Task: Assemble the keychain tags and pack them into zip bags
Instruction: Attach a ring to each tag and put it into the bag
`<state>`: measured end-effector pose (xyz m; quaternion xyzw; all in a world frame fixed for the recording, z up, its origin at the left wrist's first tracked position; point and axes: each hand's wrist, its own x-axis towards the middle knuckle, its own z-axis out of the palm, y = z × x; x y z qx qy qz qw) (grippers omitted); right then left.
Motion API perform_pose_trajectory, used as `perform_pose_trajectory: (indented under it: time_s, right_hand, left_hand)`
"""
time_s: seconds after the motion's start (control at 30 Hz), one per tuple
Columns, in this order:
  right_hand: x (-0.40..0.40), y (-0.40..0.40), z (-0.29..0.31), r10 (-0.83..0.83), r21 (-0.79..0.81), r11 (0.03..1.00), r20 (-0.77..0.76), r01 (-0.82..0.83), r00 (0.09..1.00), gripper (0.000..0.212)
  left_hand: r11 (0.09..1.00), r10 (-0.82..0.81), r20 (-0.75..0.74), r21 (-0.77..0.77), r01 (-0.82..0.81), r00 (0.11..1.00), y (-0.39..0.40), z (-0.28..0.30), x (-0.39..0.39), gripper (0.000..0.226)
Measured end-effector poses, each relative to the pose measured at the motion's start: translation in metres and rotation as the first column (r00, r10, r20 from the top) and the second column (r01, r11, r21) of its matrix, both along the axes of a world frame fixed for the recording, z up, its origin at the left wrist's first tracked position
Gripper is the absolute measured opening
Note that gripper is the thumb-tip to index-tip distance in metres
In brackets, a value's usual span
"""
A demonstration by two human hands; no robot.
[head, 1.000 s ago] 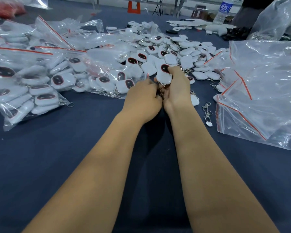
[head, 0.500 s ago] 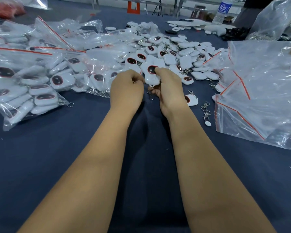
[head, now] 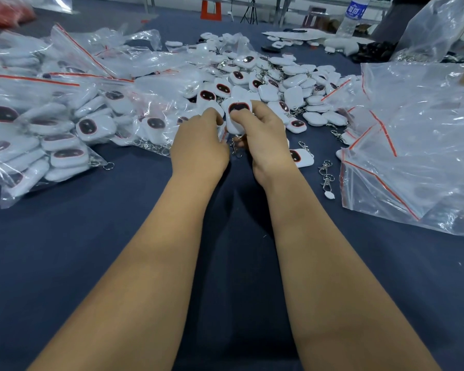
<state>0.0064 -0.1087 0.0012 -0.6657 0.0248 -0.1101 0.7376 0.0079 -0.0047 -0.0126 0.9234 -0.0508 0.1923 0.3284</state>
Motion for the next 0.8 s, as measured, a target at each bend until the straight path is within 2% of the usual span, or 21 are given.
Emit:
perform_pose_trajectory:
  time_s: [0.3,0.57,0.7,0.8]
  right_hand:
    - [-0.0001,0.0017,-0.0003,0.015,-0.016,1.000,-0.013,-0.015,1.000,0.012]
    - [0.0015,-0.0013,-0.0001,0.021,-0.019,1.000,-0.012,-0.021,1.000,0.017]
    - [0.0023,-0.0018,0.0026,0.020,0.059,0.998,-0.054,-0.017,0.998,0.025]
    - [0.0022,-0.0007,0.0005,0.020,-0.021,1.000,-0.049,-0.021,0.999,0.024]
  left_hand:
    - [0.987,0.022,-0.025,-0.156,-0.025,0.999,0.0008,0.0031,-0.0029,0.026]
    - [0.980,0.019,-0.035,-0.198,-0.025,0.999,0.0003,0.0017,-0.0013,0.028]
    - [0.982,0.005,-0.034,-0.190,-0.011,0.999,-0.0006,0.0032,-0.0017,0.032]
    - [0.982,0.007,-0.032,-0.190,-0.013,0.999,-0.0006,0.0029,-0.0015,0.032]
